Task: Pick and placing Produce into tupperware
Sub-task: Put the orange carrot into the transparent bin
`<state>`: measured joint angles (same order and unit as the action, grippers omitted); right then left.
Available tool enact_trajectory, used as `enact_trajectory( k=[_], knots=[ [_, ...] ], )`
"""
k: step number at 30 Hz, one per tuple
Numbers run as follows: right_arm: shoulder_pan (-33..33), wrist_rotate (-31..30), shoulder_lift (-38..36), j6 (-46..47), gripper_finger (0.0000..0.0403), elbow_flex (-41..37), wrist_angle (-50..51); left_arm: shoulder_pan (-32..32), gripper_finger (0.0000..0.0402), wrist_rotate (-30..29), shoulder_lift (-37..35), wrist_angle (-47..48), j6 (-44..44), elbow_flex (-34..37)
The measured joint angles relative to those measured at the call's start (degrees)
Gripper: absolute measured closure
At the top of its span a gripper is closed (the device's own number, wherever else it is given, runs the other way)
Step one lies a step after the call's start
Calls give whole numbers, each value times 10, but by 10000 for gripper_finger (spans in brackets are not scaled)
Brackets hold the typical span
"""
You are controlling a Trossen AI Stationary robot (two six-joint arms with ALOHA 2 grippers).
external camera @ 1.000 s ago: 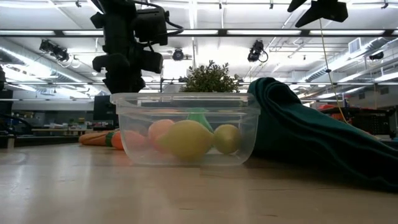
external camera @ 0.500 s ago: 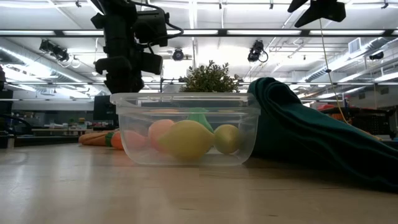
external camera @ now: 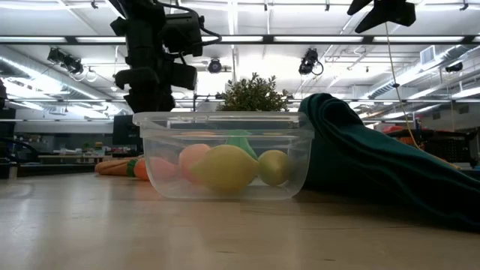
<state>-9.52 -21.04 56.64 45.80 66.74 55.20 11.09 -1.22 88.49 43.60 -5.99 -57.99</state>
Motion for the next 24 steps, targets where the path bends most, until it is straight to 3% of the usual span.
enact_trajectory(
  k=[12,24],
  knots=[
    [0,2,0,0,238,0,0,-1,139,10,0,-82,-21,75],
    [0,3,0,0,238,0,0,-1,116,55,1,-134,-27,112]
  ],
)
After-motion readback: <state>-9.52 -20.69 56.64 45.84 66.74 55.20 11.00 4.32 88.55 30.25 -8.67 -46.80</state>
